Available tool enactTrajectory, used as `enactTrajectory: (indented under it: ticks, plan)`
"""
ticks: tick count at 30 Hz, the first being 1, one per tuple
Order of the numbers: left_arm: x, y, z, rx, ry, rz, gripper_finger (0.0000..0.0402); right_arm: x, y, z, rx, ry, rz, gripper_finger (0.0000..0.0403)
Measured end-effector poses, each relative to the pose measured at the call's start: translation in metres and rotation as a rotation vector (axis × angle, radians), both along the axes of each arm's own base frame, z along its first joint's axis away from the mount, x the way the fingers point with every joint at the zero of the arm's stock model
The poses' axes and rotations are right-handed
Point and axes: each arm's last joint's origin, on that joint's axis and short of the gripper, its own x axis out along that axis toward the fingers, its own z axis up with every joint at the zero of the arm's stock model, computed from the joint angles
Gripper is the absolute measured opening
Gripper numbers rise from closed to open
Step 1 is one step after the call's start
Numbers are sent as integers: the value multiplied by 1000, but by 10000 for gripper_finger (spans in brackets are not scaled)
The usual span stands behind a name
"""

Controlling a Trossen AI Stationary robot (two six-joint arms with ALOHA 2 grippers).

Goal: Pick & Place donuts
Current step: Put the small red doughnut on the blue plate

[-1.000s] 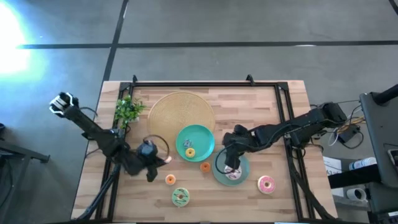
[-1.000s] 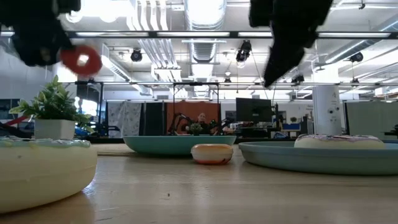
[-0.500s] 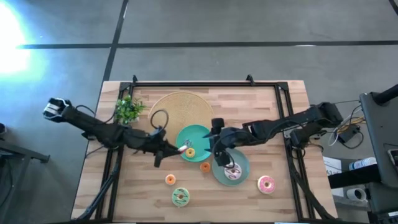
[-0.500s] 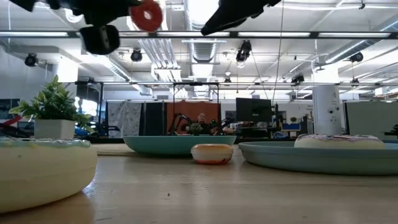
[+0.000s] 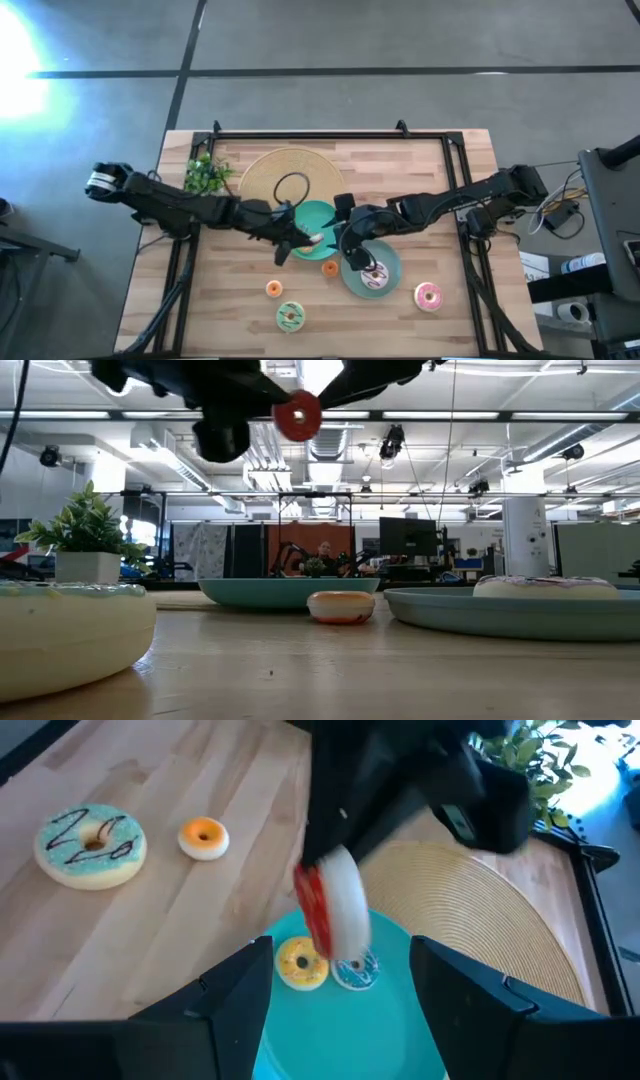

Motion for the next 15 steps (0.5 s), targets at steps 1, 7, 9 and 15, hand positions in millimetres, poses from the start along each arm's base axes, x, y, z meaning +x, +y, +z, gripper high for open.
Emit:
enactTrajectory:
  ticks: [1,7,9,15]
  plan:
    - [4,2,0,3,4,-6,0,0,0,0,-3,0,2,228]
    - [22,11,5,-3,1,-66,0,-1,0,-1,-20,10,18,228]
    - [25,10,5,-6,7,-77,0,-1,0,-2,-21,18,17,225]
    - [29,10,4,-7,15,-80,0,-4,-3,-7,33,62,-38,202]
